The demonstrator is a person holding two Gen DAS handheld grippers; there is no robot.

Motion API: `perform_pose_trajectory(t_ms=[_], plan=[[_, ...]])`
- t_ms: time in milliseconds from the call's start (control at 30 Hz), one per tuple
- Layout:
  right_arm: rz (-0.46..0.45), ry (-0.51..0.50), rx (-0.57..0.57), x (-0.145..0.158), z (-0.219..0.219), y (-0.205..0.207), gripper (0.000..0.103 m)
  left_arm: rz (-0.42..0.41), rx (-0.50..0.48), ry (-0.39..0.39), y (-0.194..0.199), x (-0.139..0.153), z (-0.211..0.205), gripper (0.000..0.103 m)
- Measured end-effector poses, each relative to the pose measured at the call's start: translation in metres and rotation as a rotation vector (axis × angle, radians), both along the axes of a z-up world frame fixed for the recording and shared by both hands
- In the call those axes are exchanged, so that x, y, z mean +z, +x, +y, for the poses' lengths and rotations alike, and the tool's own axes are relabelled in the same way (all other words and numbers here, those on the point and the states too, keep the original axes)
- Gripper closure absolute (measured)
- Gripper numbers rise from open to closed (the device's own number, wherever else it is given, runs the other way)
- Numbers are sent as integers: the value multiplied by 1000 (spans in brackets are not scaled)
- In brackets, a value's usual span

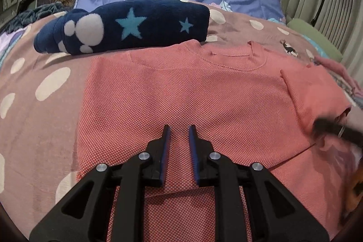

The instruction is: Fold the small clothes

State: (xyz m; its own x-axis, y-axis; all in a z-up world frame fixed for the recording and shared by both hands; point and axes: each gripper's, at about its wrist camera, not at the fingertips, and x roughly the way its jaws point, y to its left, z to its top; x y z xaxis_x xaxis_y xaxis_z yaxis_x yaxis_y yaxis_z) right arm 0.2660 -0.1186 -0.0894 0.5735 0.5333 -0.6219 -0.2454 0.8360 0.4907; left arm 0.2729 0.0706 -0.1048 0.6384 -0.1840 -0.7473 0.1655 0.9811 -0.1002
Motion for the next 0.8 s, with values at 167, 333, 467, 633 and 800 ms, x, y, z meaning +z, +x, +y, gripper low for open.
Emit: perform_pose_trajectory(t_ms=[167, 333, 467, 633, 800], plan=[[-4, 49, -54, -1, -34, -24, 89, 1, -1, -1, 1, -1, 0, 84], [-77, 141, -181, 7, -78, -43, 75, -24, -11, 12, -5, 7, -6, 84], [-52, 196, -281, -10, -100, -40, 75, -109, -221, 26, -35, 31, -58, 83], [-32, 256, -269, -12, -109, -38, 76, -165, -434, 301, -56, 23, -150, 66], [-49, 288, -190, -8, -108, -40, 76, -171, -429, 389, -43, 16, -176, 66]])
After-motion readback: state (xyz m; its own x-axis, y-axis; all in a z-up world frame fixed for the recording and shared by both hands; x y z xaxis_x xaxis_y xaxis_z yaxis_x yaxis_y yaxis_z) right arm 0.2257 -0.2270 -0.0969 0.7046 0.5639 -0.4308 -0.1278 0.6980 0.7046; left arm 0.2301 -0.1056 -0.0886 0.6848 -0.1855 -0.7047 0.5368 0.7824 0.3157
